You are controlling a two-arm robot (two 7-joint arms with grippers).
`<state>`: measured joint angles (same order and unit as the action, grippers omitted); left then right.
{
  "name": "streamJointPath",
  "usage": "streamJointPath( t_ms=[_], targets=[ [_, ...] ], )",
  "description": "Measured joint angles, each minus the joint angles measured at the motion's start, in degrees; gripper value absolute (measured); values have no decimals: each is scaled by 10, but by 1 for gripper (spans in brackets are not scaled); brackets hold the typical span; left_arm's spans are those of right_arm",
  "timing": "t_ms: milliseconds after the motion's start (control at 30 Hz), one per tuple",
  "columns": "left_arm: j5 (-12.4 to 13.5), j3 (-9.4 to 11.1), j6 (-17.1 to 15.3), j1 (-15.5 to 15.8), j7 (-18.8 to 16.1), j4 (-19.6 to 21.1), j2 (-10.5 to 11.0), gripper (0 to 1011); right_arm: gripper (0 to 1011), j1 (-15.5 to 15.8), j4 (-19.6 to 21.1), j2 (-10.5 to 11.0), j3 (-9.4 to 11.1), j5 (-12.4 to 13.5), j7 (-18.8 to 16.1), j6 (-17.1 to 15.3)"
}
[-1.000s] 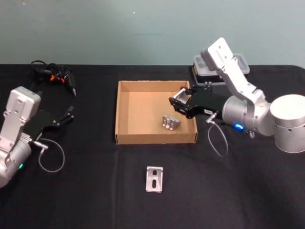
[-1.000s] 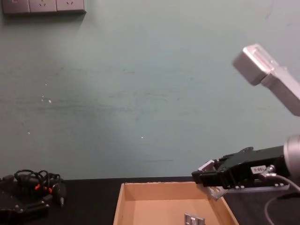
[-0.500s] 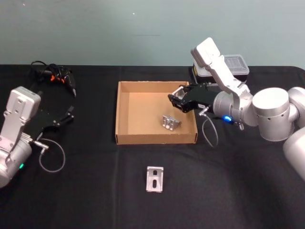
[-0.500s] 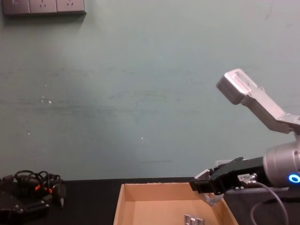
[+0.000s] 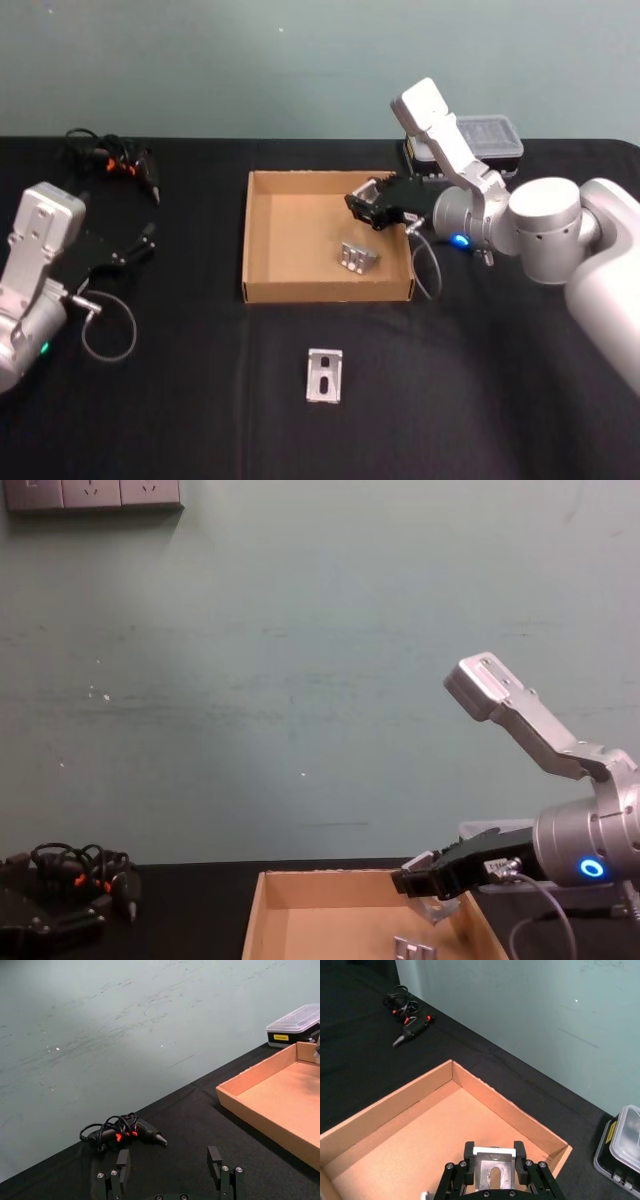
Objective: Use one hand to pick up the angle iron from the table and place it into the box.
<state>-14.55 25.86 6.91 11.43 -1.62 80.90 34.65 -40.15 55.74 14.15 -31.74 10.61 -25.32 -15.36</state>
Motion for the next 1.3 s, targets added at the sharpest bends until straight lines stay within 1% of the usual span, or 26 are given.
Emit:
streamJointPath(
  t_ms=[200, 333, 800, 900, 933, 1033, 1067, 1167, 1200, 1300],
  targets=[
    [0, 0, 0, 0, 0, 0, 0, 1011, 469, -11, -30, -15, 8, -3, -5, 8],
    [0, 0, 0, 0, 0, 0, 0, 1011, 469, -14, -39, -22, 13, -6, -8, 9],
    [0, 0, 0, 0, 0, 0, 0, 1011, 469, -11, -46, -30, 26, -16, -16, 3],
    [0, 0, 0, 0, 0, 0, 0, 1011, 508, -10, -48, -31, 27, -18, -18, 2],
    [0, 0, 0, 0, 0, 0, 0, 1011, 574, -10, -48, -31, 27, -19, -19, 1],
    [0, 0, 0, 0, 0, 0, 0, 1011, 630, -10, -49, -31, 27, -21, -23, -1],
    [0, 0, 0, 0, 0, 0, 0, 1011, 691, -10, -49, -31, 27, -22, -24, -2],
    [0, 0, 0, 0, 0, 0, 0, 1011, 748, -9, -49, -30, 27, -24, -26, -2],
    [0, 0, 0, 0, 0, 0, 0, 1011, 803, -8, -47, -30, 29, -24, -26, -1],
    [0, 0, 0, 0, 0, 0, 0, 1011, 856, -2, -39, -28, 34, -23, -23, 2]
  ],
)
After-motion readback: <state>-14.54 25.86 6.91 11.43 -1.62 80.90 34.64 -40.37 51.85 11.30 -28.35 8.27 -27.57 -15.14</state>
